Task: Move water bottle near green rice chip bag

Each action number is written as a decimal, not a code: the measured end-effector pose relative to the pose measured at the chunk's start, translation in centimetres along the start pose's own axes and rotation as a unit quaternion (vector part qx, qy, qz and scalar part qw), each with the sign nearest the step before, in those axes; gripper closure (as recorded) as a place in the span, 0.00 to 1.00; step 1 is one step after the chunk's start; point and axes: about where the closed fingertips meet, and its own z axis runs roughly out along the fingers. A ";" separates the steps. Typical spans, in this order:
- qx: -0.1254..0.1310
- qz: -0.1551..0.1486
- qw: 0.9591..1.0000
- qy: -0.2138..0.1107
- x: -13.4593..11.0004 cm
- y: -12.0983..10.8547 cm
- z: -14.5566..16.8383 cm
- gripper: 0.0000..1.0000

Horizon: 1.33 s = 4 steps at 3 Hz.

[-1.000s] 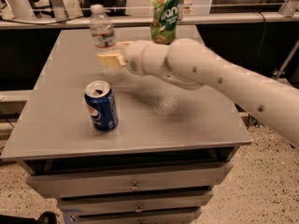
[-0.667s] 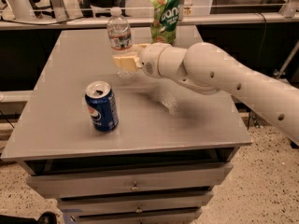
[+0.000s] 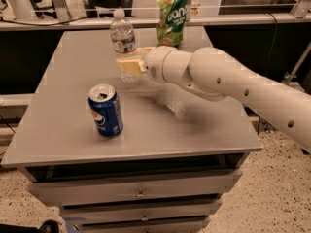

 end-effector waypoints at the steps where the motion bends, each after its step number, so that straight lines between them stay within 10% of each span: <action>1: 0.045 -0.021 0.999 0.005 0.1 -3.4 -1.9 1.00; 4: 0.189 -0.055 0.980 -0.024 -0.6 -19.3 -7.6 1.00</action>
Offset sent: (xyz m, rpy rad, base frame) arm 0.0802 -0.1718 0.0371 -0.1087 -0.1939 -0.3393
